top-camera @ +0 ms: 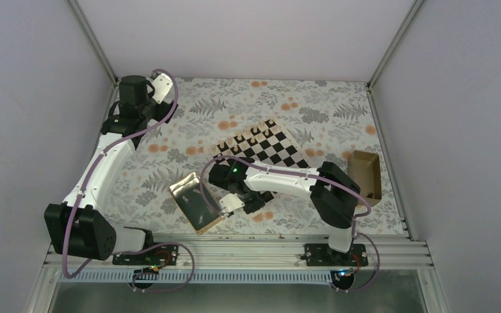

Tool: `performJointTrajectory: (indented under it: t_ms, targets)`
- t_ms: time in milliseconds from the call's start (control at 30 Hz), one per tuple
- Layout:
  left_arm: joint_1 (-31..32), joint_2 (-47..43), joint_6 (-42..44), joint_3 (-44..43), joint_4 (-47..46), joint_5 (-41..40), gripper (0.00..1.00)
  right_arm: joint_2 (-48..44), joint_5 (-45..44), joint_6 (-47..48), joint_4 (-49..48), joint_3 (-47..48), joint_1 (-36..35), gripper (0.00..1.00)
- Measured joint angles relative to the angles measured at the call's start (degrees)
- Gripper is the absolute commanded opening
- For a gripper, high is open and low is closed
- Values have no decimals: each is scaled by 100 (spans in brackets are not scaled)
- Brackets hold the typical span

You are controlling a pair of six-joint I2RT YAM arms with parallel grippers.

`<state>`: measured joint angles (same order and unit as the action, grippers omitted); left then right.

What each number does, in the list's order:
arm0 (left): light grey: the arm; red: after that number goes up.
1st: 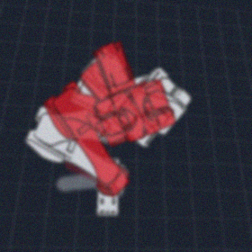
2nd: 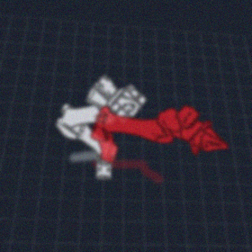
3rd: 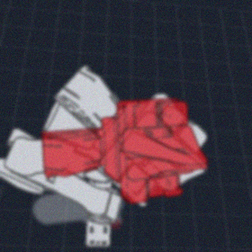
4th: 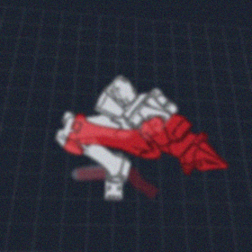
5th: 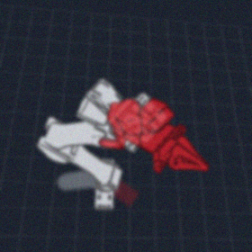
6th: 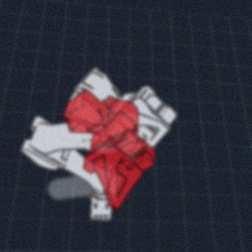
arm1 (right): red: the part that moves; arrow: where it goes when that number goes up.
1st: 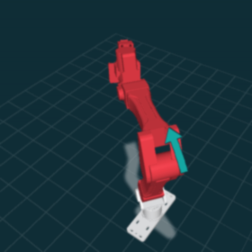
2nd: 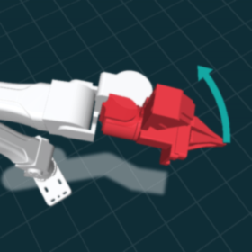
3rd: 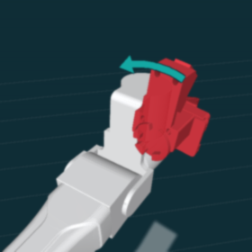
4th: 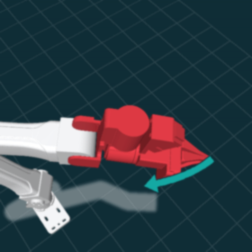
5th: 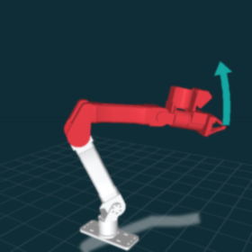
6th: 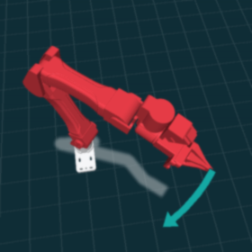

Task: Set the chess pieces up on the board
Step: Place the chess piece on the chessboard.

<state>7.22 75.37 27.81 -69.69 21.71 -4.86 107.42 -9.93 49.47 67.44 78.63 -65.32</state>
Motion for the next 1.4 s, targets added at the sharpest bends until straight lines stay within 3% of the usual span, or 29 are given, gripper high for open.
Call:
performJointTrajectory:
  t_ms: [1033, 1267, 1400]
  targets:
    - [0, 0, -2, -4, 31, 151, 100, -109, -50, -4, -164, -52, 177, 26]
    - [0, 0, -11, -35, 72, 151, 100, -542, 52, -164, -116, 234, 219, 29]
    - [0, -15, -31, -72, 96, 181, 100, -1368, 623, -343, -151, 0, 448, 33]
